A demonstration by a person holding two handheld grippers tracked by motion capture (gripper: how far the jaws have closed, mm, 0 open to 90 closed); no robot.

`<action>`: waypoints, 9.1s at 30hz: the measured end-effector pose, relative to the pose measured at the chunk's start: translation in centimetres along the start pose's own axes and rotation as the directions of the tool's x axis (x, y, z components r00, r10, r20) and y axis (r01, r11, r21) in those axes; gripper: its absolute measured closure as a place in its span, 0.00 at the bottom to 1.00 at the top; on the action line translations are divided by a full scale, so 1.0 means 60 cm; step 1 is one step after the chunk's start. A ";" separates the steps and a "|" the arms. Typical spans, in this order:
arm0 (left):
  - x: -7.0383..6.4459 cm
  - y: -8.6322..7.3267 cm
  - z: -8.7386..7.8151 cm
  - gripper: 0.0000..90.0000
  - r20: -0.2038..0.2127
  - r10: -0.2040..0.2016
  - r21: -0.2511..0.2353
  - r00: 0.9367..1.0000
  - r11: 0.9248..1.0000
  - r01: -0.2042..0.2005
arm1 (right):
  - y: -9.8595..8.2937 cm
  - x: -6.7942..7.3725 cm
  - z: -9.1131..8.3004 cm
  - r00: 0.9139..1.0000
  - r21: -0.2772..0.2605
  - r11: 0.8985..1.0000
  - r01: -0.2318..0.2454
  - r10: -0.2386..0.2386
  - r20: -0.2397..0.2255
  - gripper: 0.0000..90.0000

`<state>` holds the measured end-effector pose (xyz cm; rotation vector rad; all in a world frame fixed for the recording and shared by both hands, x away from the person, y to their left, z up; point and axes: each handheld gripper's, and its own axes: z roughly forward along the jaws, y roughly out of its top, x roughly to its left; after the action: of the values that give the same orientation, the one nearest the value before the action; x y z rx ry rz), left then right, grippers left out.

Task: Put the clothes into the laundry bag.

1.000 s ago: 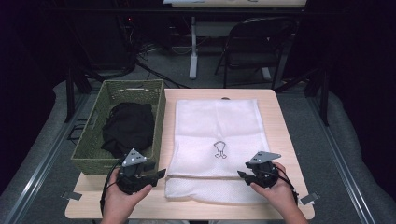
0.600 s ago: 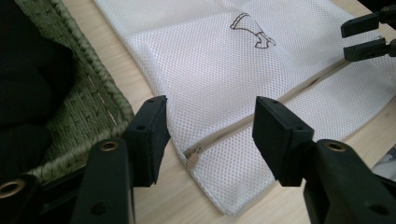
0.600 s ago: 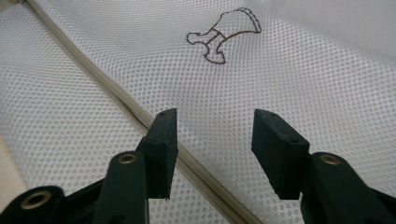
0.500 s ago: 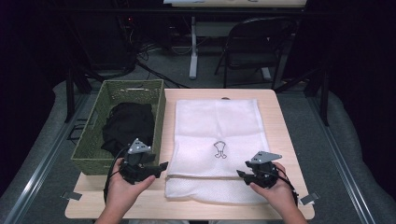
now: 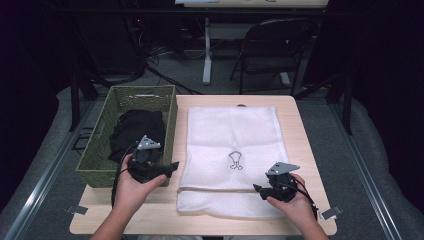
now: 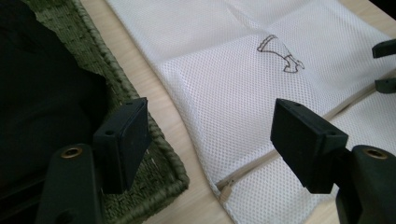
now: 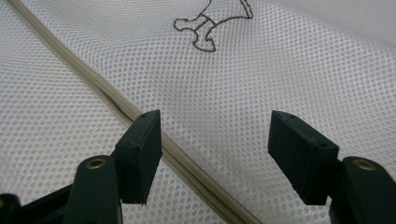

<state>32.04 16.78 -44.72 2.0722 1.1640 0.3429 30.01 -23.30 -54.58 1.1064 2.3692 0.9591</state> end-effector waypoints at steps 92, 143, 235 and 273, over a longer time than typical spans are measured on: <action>0.252 0.085 0.082 0.27 -0.240 -0.257 0.117 0.936 0.950 0.291 | -0.002 -0.006 0.007 0.999 0.022 0.999 -0.042 0.042 -0.003 0.33; 0.271 0.066 0.163 0.16 -0.360 -0.231 0.283 0.904 0.896 0.342 | -0.004 -0.009 0.011 0.999 0.038 0.998 -0.045 0.045 -0.014 0.32; 0.319 0.023 0.209 0.00 -0.369 -0.315 0.331 0.875 0.835 0.440 | -0.005 -0.006 0.020 0.999 0.055 0.998 -0.023 0.025 -0.038 0.32; 0.331 0.021 0.211 0.09 -0.354 -0.351 0.310 0.867 0.831 0.463 | -0.005 -0.008 0.019 0.999 0.054 0.998 -0.024 0.026 -0.044 0.32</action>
<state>50.75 26.86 -54.97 2.0581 1.9495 0.2134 30.80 -23.29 -55.58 1.1482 2.4348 0.9437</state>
